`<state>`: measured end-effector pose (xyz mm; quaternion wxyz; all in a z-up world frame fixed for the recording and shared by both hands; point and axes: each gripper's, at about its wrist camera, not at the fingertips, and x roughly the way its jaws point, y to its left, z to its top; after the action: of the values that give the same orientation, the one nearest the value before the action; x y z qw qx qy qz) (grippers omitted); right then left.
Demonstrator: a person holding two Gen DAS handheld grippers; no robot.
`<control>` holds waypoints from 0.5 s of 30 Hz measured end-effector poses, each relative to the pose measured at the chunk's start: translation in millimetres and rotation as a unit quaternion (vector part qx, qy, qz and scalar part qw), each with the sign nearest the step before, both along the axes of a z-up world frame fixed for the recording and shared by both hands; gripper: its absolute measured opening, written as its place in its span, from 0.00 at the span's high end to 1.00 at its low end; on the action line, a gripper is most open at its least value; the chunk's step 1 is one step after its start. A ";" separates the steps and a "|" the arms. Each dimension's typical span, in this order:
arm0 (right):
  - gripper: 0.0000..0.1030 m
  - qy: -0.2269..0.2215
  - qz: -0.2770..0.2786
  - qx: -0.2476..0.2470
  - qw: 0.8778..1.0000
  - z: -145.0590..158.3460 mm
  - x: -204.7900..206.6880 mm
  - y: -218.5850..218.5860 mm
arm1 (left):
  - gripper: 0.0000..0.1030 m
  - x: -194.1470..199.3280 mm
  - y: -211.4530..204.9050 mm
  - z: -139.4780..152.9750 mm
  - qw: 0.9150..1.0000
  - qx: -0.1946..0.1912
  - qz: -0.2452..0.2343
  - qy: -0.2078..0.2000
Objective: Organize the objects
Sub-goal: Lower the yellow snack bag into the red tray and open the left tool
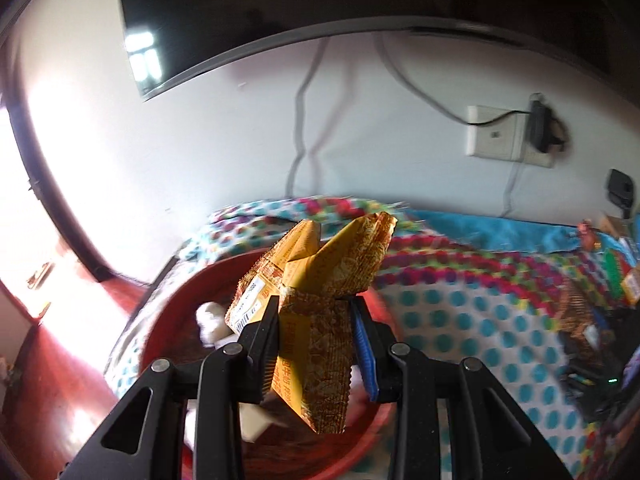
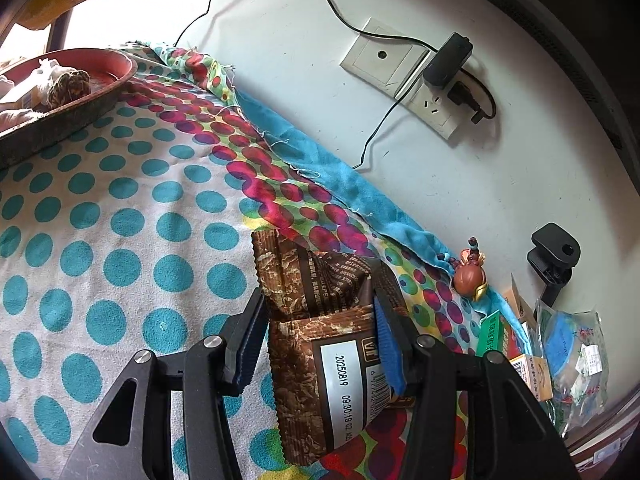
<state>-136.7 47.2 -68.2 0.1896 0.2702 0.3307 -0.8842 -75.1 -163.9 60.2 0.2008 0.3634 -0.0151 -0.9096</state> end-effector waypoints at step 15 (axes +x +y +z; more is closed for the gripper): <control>0.53 0.006 0.002 0.022 1.000 -4.2 2.1 -4.2 | 0.67 -8.6 -67.9 -57.7 0.996 -0.019 0.051 -0.064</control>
<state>-134.5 43.0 -72.3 0.1830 0.2684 0.3516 -0.8780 -83.7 -231.9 2.5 0.2527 0.4175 -0.0266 -0.8724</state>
